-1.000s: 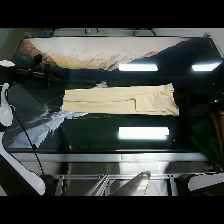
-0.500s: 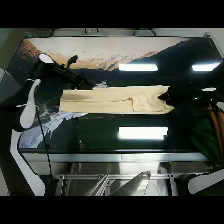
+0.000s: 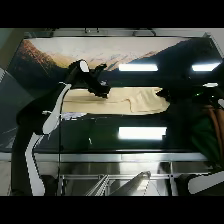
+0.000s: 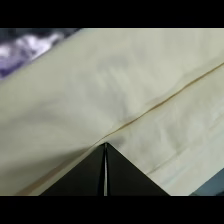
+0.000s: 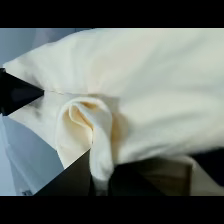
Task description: Fold the shirts.
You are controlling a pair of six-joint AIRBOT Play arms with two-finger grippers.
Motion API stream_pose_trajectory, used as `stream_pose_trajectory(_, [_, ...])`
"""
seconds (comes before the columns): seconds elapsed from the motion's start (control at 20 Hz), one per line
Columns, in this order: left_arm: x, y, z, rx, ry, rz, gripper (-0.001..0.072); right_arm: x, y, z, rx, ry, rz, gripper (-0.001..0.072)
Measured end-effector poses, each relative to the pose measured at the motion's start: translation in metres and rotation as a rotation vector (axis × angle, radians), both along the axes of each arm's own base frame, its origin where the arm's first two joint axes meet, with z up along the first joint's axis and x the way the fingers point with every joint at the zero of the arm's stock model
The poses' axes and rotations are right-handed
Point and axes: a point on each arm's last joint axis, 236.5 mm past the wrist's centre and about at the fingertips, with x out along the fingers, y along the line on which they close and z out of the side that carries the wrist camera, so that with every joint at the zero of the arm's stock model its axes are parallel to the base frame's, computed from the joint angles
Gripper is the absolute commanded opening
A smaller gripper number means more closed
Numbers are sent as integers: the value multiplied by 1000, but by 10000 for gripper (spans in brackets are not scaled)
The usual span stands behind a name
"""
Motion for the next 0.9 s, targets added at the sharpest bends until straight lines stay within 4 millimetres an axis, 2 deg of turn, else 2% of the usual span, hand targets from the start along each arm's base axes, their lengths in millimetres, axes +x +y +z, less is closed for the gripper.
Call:
stream_pose_trajectory(0.2, [-19,-29,-8,12,7,-69,9,-3,-15,36,11,-60,0,15])
stream_pose_trajectory(0.35, [-31,-53,11,-53,5,-110,1,-7,-26,69,14,-112,0,16])
stream_pose_trajectory(0.4, [-34,-60,31,-98,-6,-120,2,-9,-27,79,13,-126,0,15])
stream_pose_trajectory(0.5, [-22,-64,94,-188,-109,-116,4,-12,-21,100,9,-155,12,16])
stream_pose_trajectory(0.6, [-13,-42,144,-213,-185,-101,14,-17,-1,118,6,-179,41,16])
stream_pose_trajectory(0.7, [-10,-14,200,-250,-255,-74,14,-22,34,134,-1,-203,87,16])
stream_pose_trajectory(0.8, [-16,19,231,-245,-277,-44,14,-27,79,142,-8,-224,143,16])
stream_pose_trajectory(0.9, [-28,50,256,-245,-295,-6,15,-30,127,141,-24,-233,186,16])
